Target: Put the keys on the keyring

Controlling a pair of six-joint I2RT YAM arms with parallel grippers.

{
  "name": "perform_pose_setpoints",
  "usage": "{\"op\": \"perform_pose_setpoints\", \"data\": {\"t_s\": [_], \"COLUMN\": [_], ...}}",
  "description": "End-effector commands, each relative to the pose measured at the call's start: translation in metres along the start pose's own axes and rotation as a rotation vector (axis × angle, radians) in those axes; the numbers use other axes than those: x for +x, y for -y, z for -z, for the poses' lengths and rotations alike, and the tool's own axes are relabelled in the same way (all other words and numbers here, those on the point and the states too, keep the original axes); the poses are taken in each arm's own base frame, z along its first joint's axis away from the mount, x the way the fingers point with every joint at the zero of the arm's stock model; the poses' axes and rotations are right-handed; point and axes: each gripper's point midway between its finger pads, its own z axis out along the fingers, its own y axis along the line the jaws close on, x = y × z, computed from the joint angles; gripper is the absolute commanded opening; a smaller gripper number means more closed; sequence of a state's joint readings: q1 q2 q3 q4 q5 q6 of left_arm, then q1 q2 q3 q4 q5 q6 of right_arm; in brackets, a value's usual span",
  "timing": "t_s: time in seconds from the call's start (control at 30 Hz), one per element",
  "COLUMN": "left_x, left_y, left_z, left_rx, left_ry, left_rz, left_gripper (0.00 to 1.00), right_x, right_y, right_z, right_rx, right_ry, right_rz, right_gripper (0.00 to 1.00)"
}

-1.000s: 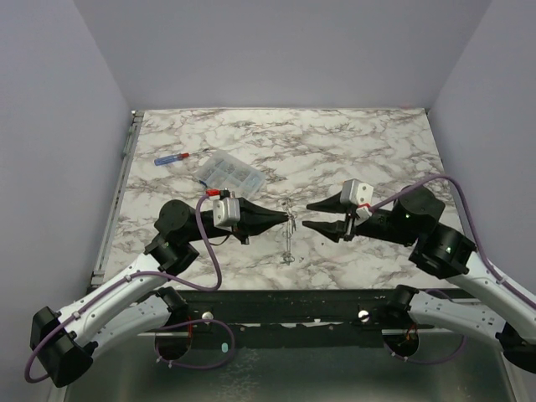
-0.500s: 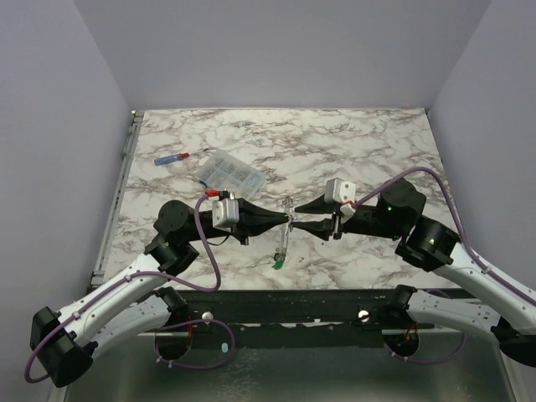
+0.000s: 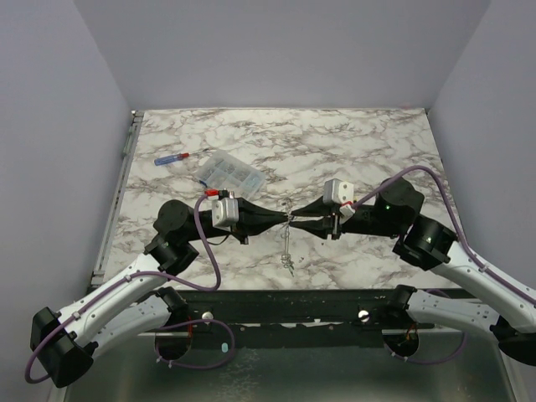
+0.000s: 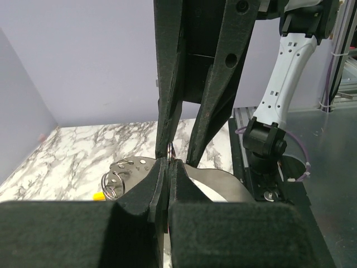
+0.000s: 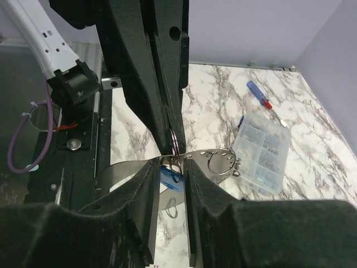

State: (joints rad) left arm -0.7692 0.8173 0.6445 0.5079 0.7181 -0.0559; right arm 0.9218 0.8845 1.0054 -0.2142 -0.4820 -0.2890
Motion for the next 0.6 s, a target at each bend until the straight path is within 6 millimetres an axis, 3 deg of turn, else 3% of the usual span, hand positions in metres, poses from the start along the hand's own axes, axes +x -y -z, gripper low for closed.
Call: {"op": "perform_pose_setpoints", "data": {"t_s": [0.0, 0.17, 0.43, 0.57], "left_x": [-0.0115, -0.0112, -0.0113, -0.0108], "left_y": [0.0044, 0.0043, 0.0040, 0.0040], "left_z": [0.0004, 0.0006, 0.0010, 0.0021], "left_rx": [0.026, 0.026, 0.025, 0.022], "left_ry": [0.041, 0.041, 0.041, 0.041], "left_rz": [-0.035, -0.036, -0.036, -0.044], "left_gripper": [0.00, 0.00, 0.00, 0.00], "right_x": [-0.0181, -0.0187, -0.0145, -0.0139], "right_y": [-0.0001, 0.0001, 0.0001, 0.0043], "right_z": [-0.0025, -0.0041, -0.0087, -0.0084], "right_rx": [-0.018, -0.021, -0.031, -0.007], "right_ry": [0.057, 0.062, 0.050, 0.047], "right_rz": [0.028, 0.028, 0.019, 0.024], "right_gripper": [0.28, 0.24, 0.02, 0.01]}}
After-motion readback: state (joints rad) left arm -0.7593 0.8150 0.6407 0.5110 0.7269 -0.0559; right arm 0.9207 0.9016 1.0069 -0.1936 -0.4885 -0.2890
